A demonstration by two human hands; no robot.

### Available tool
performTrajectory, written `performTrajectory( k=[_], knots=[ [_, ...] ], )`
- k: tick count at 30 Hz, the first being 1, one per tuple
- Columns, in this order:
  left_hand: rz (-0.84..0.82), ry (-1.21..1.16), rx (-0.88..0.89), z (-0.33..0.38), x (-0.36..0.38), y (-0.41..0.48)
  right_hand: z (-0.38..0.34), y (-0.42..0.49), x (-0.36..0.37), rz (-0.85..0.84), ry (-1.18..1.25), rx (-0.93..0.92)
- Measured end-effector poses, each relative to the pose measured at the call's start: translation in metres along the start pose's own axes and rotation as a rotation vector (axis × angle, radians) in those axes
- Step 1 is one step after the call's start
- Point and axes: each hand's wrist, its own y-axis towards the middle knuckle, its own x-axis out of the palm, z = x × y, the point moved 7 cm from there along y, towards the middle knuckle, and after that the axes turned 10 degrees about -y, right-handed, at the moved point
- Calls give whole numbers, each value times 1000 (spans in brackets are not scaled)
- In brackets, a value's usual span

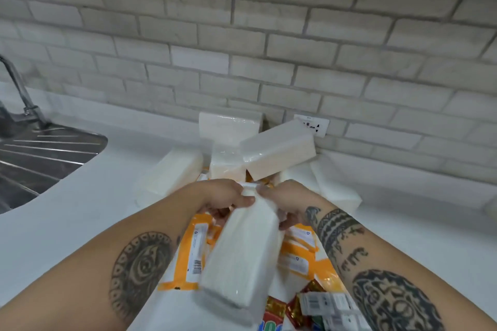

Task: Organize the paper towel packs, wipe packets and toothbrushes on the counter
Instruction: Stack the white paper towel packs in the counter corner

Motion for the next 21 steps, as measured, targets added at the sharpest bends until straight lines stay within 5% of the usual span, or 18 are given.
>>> performTrajectory(
  k=[5,10,13,21],
  knots=[
    [95,-134,139,60,-7,5,-14,-32,-67,273,184,-127],
    [198,-271,236,115,10,15,-3,-66,-76,213,107,-83],
    [231,-224,291,156,39,21,17,-66,-92,326,60,-53],
    [98,-318,543,268,126,0,86,-113,-188,619,642,-267]
  ],
)
